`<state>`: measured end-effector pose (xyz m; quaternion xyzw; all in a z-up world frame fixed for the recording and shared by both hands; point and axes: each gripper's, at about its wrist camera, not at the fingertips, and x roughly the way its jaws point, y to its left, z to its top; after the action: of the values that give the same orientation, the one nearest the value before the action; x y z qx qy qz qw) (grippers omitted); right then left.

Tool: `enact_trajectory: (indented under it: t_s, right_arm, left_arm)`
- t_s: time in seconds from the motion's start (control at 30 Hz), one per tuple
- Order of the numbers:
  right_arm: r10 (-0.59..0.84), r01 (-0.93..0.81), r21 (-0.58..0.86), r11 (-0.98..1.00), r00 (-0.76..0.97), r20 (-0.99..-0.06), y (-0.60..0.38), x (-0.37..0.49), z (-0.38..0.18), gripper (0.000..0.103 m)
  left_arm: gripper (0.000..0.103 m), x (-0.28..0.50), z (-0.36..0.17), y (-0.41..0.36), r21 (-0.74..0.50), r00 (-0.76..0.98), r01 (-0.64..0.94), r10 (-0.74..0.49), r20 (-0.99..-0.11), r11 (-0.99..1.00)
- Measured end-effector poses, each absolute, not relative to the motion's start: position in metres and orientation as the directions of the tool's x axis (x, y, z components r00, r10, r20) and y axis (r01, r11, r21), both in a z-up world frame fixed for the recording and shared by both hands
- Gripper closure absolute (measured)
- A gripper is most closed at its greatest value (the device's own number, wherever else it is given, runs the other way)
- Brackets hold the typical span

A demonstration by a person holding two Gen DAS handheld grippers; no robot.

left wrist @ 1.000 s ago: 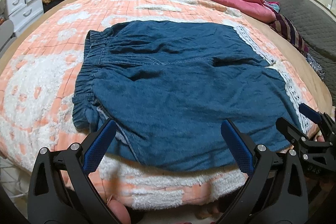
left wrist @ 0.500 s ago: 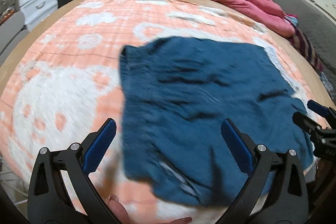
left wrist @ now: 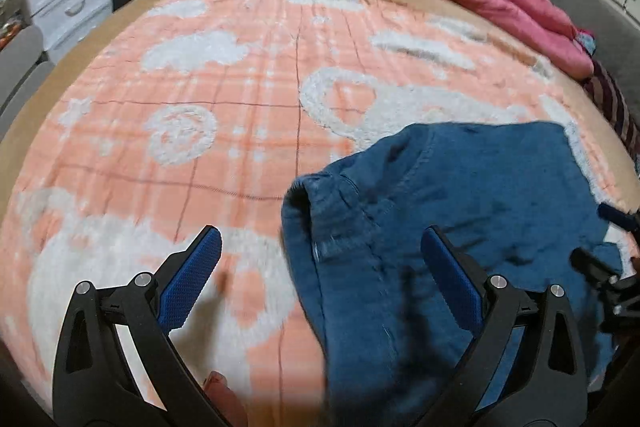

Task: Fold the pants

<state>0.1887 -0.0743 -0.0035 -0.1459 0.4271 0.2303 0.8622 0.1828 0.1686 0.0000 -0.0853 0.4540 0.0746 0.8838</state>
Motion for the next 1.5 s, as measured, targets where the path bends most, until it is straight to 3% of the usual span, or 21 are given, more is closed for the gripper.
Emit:
enact_trajectory:
  t_s: [0.17, 0.27, 0.37, 0.43, 0.53, 0.73, 0.83, 0.9, 1.03, 1.1, 1.2, 1.33, 1.5]
  right_arm:
    - [0.298, -0.547, -0.03, 0.836, 0.5, -0.813, -0.067, 0.219, -0.005, 0.004]
    - [0.321, -0.583, -0.006, 0.813, 0.456, -0.83, -0.057, 0.243, -0.006, 0.004]
    - [0.325, -0.627, -0.02, 0.779, 0.431, -0.842, -0.043, 0.269, -0.006, 0.004]
    - [0.321, -0.65, -0.034, 0.759, 0.419, -0.849, -0.034, 0.284, -0.008, 0.004]
    - [0.305, -0.671, -0.053, 0.74, 0.404, -0.862, -0.023, 0.306, -0.012, 0.004]
    - [0.301, -0.759, -0.095, 0.644, 0.367, -0.88, 0.0, 0.322, -0.019, 0.005]
    - [0.294, -0.817, -0.155, 0.556, 0.367, -0.882, 0.014, 0.319, -0.021, 0.013]
    - [0.27, -0.85, -0.197, 0.488, 0.362, -0.892, 0.025, 0.317, -0.026, 0.032]
    - [0.227, -0.893, -0.223, 0.391, 0.328, -0.917, 0.044, 0.314, -0.041, 0.044]
    - [0.249, -0.903, -0.182, 0.39, 0.294, -0.923, 0.045, 0.31, -0.044, 0.074]
    - [0.284, -0.894, -0.164, 0.417, 0.3, -0.911, 0.042, 0.298, -0.043, 0.094]
    - [0.306, -0.834, -0.157, 0.529, 0.36, -0.881, 0.026, 0.28, -0.031, 0.099]
    - [0.424, -0.74, -0.041, 0.671, 0.429, -0.798, -0.013, 0.248, 0.007, 0.099]
  left_arm:
    - [0.01, 0.197, -0.013, 0.173, -0.108, 0.591, -0.148, 0.0, -0.807, 0.983]
    - [0.022, 0.203, -0.016, 0.175, -0.101, 0.612, -0.126, -0.003, -0.791, 0.987]
    - [0.045, 0.211, -0.022, 0.181, -0.135, 0.611, -0.122, -0.033, -0.791, 0.983]
    - [0.068, 0.215, -0.026, 0.187, -0.19, 0.602, -0.115, -0.084, -0.794, 0.975]
    - [0.084, 0.213, -0.024, 0.188, -0.211, 0.61, -0.081, -0.119, -0.783, 0.974]
    - [0.088, 0.208, -0.008, 0.185, -0.252, 0.647, -0.042, -0.166, -0.744, 0.967]
    - [0.088, 0.203, 0.003, 0.181, -0.239, 0.676, -0.025, -0.159, -0.72, 0.971]
    - [0.088, 0.2, 0.008, 0.178, -0.218, 0.688, -0.008, -0.153, -0.709, 0.976]
    - [0.088, 0.197, 0.013, 0.177, -0.222, 0.701, 0.011, -0.166, -0.694, 0.975]
    - [0.088, 0.197, 0.012, 0.176, -0.21, 0.699, 0.015, -0.161, -0.697, 0.978]
    - [0.088, 0.199, 0.008, 0.178, -0.198, 0.688, 0.0, -0.143, -0.712, 0.98]
    - [0.087, 0.199, 0.005, 0.181, -0.195, 0.683, -0.013, -0.134, -0.718, 0.981]
    - [0.086, 0.187, 0.017, 0.177, -0.191, 0.721, 0.017, -0.144, -0.678, 0.982]
